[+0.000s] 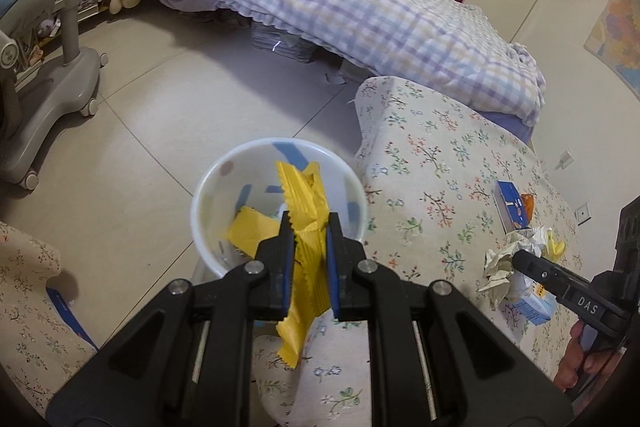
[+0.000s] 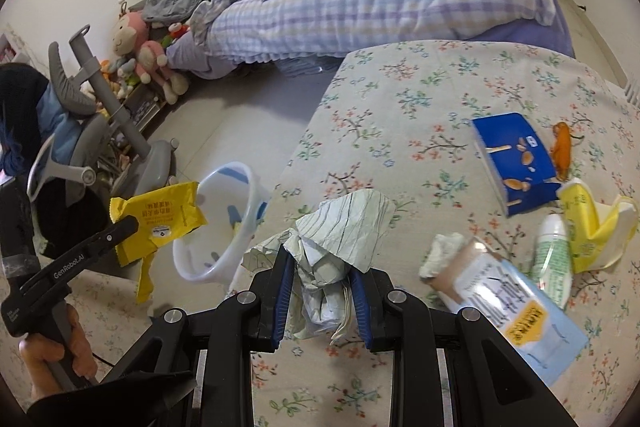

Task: Collect trash
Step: 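Carry the yellow wrapper into the white bin and open the left gripper while the right holds paper, then lower the crumpled white paper into the bin and open the right gripper, then move both tools back over the remaining trash on the bed, then grasp the yellow-and-white bag with the right gripper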

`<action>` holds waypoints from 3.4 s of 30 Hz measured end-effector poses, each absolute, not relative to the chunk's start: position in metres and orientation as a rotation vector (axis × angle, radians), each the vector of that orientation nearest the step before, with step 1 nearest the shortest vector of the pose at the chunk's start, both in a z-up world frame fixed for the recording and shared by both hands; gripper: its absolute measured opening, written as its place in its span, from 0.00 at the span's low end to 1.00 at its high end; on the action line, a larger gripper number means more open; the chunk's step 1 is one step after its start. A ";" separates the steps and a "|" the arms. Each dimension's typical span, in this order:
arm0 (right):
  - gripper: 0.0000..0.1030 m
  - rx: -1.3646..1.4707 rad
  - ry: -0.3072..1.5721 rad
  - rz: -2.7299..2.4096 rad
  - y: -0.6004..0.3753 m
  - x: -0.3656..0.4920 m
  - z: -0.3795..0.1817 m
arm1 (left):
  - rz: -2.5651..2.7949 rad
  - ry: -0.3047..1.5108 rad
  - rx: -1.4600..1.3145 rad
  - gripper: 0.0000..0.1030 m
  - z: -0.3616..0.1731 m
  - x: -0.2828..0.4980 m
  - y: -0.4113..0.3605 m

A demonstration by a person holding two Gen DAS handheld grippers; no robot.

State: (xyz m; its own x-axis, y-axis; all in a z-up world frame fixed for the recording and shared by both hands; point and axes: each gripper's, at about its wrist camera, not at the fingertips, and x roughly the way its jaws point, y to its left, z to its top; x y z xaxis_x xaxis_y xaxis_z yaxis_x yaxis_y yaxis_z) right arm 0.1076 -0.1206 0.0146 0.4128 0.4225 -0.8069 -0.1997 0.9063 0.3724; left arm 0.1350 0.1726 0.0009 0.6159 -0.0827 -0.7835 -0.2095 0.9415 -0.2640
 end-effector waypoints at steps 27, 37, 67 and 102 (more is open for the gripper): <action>0.28 0.193 1.041 0.525 -0.008 0.138 -0.013 | 0.389 1.013 -0.237 0.84 -0.023 0.114 0.236; 0.37 0.193 1.008 0.575 0.014 0.143 -0.018 | 0.398 1.013 -0.215 0.85 -0.023 0.114 0.238; 0.69 0.157 0.991 0.423 -0.056 0.133 0.009 | 0.340 1.020 -0.182 0.86 -0.020 0.120 0.211; 0.70 0.254 1.072 -0.050 -0.287 0.128 0.013 | 0.090 1.050 -0.118 0.86 -0.011 0.167 0.054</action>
State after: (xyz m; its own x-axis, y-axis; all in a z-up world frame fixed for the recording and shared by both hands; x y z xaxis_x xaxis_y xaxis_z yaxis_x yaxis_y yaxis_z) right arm 0.1275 -0.2871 0.0125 0.4804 0.0827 -0.8731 0.1632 0.9697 0.1816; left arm 0.1665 0.0540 -0.0115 0.4953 0.0175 -0.8686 -0.1300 0.9900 -0.0541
